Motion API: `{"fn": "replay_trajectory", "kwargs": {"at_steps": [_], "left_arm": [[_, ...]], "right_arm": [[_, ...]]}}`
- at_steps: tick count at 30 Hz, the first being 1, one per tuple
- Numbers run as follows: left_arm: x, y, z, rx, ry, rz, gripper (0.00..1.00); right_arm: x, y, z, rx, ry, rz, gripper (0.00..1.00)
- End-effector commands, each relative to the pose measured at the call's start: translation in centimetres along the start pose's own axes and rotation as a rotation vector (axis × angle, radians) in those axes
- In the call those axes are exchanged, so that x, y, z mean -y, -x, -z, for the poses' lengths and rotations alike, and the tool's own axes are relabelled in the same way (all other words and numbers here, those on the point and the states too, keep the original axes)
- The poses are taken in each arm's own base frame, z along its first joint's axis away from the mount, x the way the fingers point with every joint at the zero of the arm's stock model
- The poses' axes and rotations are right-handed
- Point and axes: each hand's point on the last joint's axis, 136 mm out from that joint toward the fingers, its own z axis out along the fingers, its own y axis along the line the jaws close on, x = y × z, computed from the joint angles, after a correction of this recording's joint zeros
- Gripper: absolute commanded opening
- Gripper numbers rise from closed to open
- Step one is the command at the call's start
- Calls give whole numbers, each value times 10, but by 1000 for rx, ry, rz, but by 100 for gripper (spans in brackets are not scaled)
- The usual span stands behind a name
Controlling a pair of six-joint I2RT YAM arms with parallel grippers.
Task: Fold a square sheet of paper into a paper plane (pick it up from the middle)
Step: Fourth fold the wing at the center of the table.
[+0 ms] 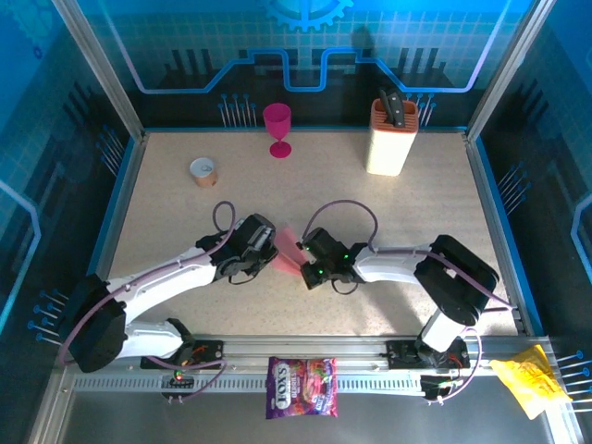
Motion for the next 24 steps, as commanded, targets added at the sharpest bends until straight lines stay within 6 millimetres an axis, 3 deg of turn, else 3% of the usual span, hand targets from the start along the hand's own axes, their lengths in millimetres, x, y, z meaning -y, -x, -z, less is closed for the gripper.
{"fn": "replay_trajectory", "kwargs": {"at_steps": [1, 5, 15, 24], "left_arm": [[-22, 0, -6, 17, 56, -55, 7], [-20, -8, -20, -21, 37, -119, 6], [6, -17, -44, -67, -21, -306, 3], [7, -22, -63, -80, -19, -339, 2]], "right_arm": [[-1, -13, -4, -59, 96, -91, 0], [1, -12, -5, -71, 161, -157, 0], [6, -18, -7, -128, 226, -250, 0], [6, -16, -4, -172, 243, -286, 0]]}}
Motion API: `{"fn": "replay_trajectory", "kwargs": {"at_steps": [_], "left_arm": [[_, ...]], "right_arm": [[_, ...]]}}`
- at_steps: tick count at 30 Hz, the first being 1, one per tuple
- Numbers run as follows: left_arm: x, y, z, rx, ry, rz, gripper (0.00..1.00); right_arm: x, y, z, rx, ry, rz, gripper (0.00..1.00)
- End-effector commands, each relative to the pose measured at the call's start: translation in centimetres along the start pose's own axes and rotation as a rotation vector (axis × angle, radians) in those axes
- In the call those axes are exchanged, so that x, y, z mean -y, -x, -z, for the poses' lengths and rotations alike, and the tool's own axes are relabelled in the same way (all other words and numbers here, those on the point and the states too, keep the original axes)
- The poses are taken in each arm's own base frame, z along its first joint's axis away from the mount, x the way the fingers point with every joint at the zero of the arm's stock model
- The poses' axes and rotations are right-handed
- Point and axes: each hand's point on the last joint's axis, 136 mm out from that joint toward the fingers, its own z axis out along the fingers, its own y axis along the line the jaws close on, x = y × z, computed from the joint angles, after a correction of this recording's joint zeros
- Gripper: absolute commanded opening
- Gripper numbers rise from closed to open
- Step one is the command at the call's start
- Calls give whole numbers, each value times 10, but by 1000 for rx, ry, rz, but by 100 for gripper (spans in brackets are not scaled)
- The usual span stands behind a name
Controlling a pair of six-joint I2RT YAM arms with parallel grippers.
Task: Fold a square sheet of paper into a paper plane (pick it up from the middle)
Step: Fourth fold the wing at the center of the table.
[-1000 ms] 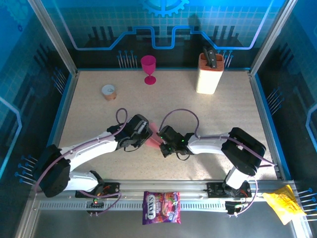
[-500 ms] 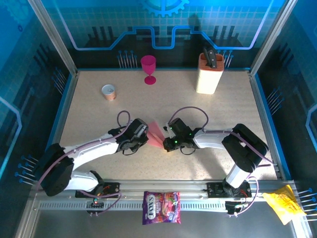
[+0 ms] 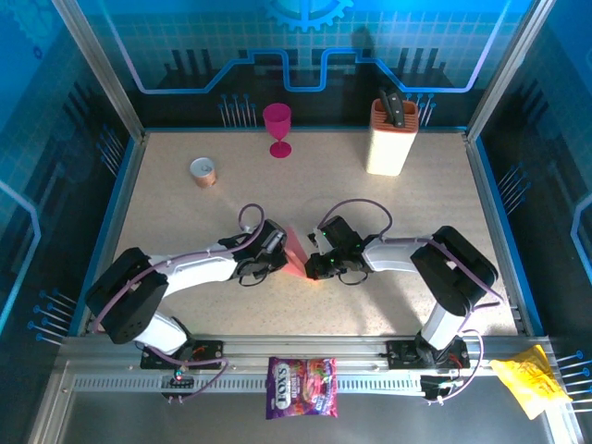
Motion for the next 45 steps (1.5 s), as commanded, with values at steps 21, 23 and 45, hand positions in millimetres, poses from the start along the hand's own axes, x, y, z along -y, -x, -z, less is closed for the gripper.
{"fn": "replay_trajectory", "kwargs": {"at_steps": [21, 23, 45], "left_arm": [[-15, -11, -33, -73, 109, -164, 0], [-17, -12, -34, -80, 119, -172, 0], [-38, -23, -46, -121, 187, -188, 0]], "right_arm": [[-1, -2, 8, -105, 3, -67, 0], [0, -2, 8, -104, 1, -71, 0], [19, 1, 7, -97, 109, -246, 0]]}}
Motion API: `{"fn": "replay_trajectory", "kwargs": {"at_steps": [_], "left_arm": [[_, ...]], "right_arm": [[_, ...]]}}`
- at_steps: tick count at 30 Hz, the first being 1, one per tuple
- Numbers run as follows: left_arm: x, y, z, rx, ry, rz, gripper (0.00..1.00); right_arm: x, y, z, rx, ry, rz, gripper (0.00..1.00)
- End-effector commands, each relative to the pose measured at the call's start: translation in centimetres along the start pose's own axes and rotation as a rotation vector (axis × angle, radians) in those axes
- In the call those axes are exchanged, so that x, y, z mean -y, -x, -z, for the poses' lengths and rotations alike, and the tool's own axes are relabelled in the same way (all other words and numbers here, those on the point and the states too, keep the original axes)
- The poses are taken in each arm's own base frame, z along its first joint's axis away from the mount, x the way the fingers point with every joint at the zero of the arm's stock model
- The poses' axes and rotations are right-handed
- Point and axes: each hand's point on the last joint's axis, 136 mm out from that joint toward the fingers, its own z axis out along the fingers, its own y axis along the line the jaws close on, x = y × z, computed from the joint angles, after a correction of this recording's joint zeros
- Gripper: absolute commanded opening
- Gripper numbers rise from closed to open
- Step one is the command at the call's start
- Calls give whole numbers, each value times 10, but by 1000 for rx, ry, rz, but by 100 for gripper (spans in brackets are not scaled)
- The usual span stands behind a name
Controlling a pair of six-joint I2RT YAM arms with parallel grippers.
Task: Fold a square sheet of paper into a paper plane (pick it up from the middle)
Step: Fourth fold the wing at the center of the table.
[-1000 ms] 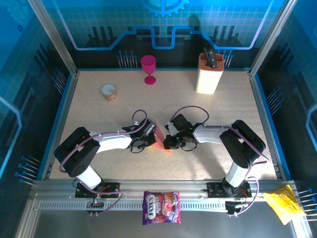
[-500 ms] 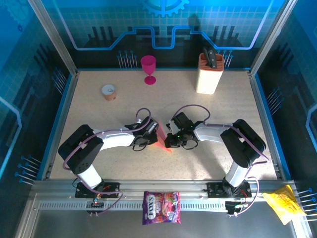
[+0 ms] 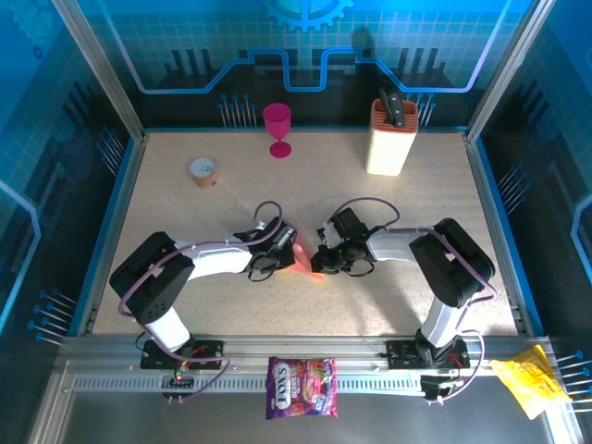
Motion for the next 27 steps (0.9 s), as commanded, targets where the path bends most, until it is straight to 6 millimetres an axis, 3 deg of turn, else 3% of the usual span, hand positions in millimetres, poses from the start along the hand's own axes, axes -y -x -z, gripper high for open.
{"fn": "replay_trajectory", "kwargs": {"at_steps": [1, 17, 27], "left_arm": [[-40, -30, -17, -107, 138, -44, 0], [-44, -34, -22, -127, 159, -74, 0], [-51, -37, -24, -137, 177, -100, 0]], "right_arm": [[6, -4, -1, -27, 32, -59, 0], [-8, 6, 9, -36, 72, -40, 0], [-6, 8, 8, -41, 64, -42, 0]]}}
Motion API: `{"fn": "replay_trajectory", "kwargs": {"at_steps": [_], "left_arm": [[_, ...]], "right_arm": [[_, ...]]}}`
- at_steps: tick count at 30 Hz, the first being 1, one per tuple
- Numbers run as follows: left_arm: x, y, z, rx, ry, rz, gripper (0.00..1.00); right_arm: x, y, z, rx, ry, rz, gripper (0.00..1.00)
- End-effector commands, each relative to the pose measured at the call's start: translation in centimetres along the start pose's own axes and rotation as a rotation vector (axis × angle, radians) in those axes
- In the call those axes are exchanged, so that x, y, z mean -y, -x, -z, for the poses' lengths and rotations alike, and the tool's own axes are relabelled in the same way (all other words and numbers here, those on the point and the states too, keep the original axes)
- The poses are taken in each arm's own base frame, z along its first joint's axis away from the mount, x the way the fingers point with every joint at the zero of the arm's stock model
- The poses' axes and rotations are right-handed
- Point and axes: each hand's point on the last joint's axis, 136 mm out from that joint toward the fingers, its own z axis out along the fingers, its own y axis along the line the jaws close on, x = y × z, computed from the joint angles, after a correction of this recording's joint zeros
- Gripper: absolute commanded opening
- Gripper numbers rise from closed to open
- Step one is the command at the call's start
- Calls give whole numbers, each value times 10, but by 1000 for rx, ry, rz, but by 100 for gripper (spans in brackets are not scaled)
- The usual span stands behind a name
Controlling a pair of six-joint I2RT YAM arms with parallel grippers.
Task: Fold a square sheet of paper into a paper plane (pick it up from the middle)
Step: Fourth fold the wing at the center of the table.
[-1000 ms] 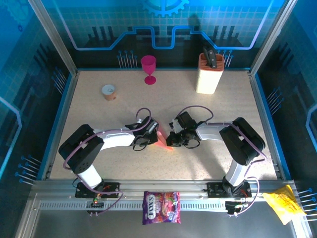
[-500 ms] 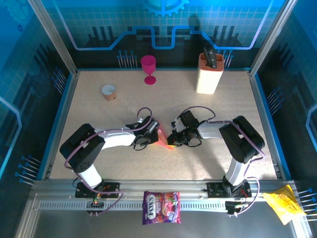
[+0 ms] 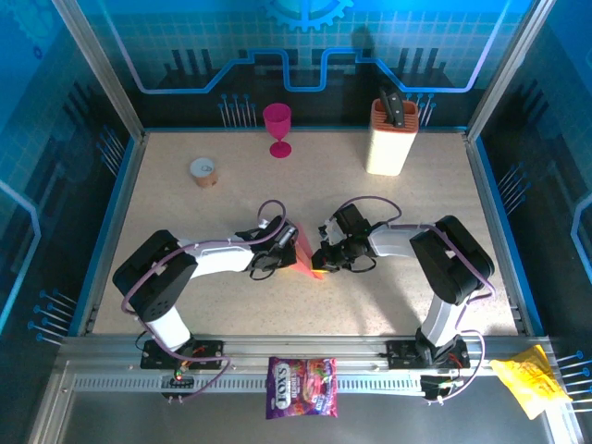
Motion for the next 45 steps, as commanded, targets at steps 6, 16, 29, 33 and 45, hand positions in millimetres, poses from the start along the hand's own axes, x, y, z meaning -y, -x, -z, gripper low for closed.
{"fn": "replay_trajectory", "kwargs": {"at_steps": [6, 16, 29, 33, 45], "left_arm": [[-57, -46, -20, -156, 190, -54, 0], [-60, -48, -22, -163, 204, -72, 0], [-66, -50, -22, -165, 219, -74, 0], [-65, -50, -22, -163, 216, -73, 0], [-40, -29, 4, -90, 119, -79, 0]], "right_arm": [[2, 5, 2, -8, 4, -4, 0], [5, 8, 6, 2, 11, -15, 0], [17, 5, 1, -7, 18, -48, 0], [24, 3, -4, -20, 13, -61, 0], [41, -7, -10, -34, -4, -103, 0]]}}
